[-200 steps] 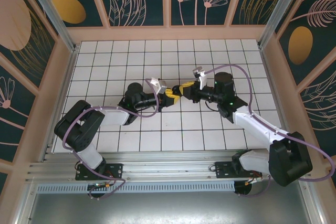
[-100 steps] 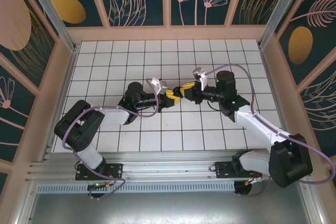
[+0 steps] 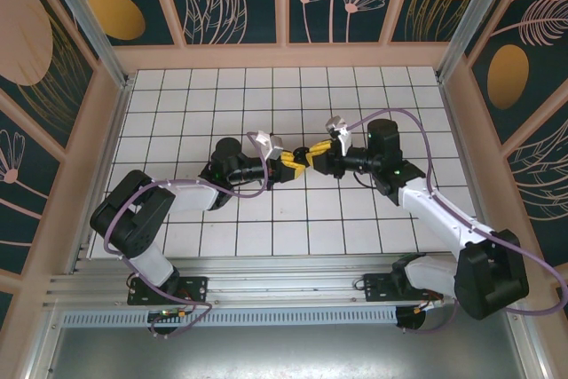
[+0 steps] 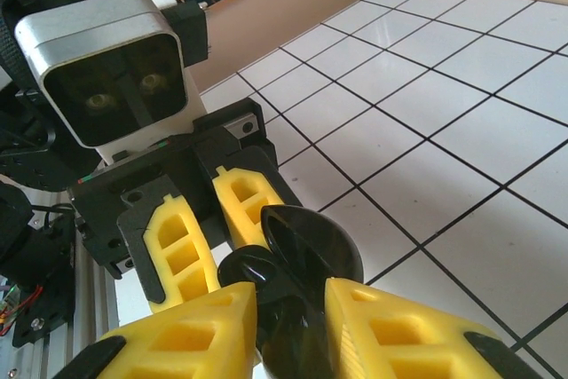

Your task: Insert the wireless bluetooth earbuds into the charging case

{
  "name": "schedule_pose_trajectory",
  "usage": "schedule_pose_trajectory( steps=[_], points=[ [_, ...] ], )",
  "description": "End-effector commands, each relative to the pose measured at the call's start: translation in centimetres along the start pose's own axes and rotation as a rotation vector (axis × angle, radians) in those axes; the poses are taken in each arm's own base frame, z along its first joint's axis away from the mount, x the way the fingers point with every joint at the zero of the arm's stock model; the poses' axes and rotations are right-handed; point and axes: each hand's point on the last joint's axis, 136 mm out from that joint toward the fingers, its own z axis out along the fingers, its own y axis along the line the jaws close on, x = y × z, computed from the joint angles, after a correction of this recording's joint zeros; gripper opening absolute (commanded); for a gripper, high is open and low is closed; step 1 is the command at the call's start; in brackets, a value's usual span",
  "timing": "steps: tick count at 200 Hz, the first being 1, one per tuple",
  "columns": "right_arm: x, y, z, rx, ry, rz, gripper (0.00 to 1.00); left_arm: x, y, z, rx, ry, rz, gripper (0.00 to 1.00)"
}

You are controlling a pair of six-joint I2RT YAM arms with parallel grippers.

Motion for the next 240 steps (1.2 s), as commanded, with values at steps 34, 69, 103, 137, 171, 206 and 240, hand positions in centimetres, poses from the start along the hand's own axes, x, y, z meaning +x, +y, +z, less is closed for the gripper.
schedule_pose_trajectory(
  steps=[34,69,103,137,171,206,240],
  points=[
    [-0.3,-0.9,-0.7,0.06,-0.01,0.006,0.34,-4.8,-2.8,0.0,0.097,-0.102,0.169,0.13],
    [-1.2,-1.5,-1.6,0.119,-0.044,0.036,0.35,-3.8,-1.2,0.0,0.012,-0.07,0.15,0.13],
    [0.3,-4.7,-3.2,0.295,0.008,0.216,0.36,-2.0,0.8,0.0,-0.09,-0.017,0.121,0.13],
    [5.8,-7.8,-5.8,0.541,0.202,0.5,0.36,0.0,2.1,-0.2,-0.158,0.038,0.083,0.13],
    [13.6,-7.6,-9.7,0.808,0.418,0.894,0.36,1.1,2.2,-0.7,-0.184,0.057,0.057,0.13],
    [18.3,-4.1,-10.1,0.803,0.468,1.162,0.39,1.3,2.4,-0.8,-0.195,0.063,0.053,0.13],
    [22.8,-2.5,-9.7,0.795,0.521,1.282,0.39,1.4,2.4,-0.6,-0.184,0.067,0.05,0.13]
  ],
)
